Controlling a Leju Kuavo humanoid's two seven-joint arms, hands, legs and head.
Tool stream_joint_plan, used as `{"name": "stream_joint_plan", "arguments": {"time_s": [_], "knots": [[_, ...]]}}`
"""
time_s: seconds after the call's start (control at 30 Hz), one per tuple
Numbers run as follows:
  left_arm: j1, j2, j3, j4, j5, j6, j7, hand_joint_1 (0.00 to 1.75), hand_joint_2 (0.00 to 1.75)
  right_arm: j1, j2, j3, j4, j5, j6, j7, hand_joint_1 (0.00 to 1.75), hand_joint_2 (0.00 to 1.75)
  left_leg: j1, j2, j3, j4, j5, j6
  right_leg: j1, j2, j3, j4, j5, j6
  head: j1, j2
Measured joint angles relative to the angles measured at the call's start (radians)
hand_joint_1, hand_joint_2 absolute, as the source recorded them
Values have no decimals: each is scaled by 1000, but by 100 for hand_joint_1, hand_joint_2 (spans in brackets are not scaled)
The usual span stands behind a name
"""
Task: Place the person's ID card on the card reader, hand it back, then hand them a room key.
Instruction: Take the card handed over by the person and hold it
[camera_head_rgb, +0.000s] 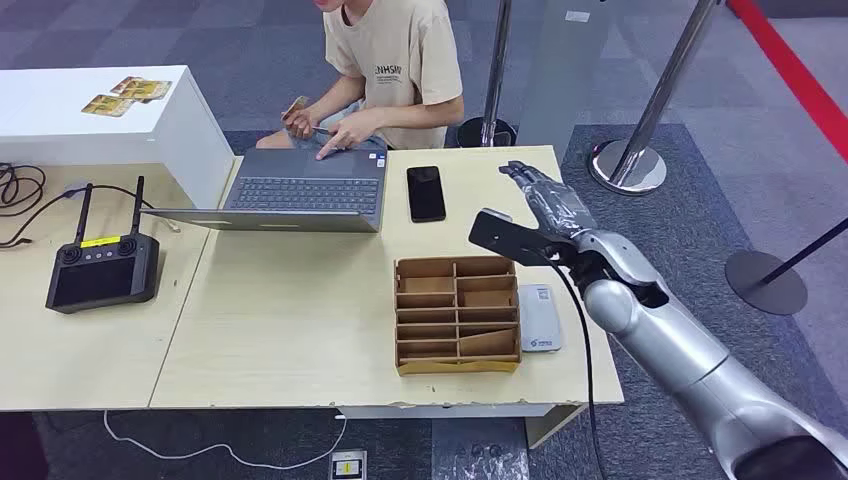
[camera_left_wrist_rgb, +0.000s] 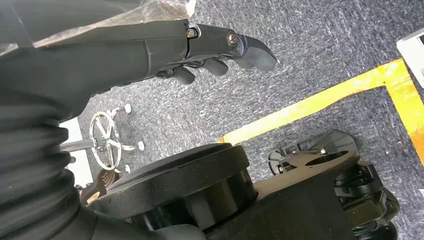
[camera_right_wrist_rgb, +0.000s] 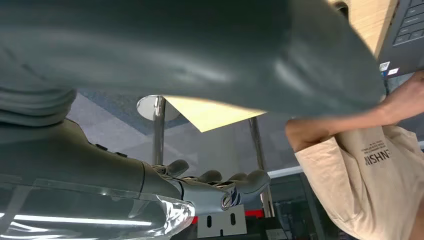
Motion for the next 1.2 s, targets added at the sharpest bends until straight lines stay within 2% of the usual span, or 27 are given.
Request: {"name": "stream_joint_plan", "arguments": {"time_s": [0.3, 1.2], "knots": [[0, 0, 0, 0, -4, 1, 7, 0, 175, -47, 4, 26, 48, -11, 48, 13, 0, 0, 0, 0, 0, 0, 0, 0, 0, 0, -1, 0, 0, 0, 0, 0], [0, 0, 0, 0, -5, 1, 7, 0, 175, -73, 6, 58, 103, -17, 50, 14, 0, 0, 0, 0, 0, 0, 0, 0, 0, 0, -1, 0, 0, 0, 0, 0]]}}
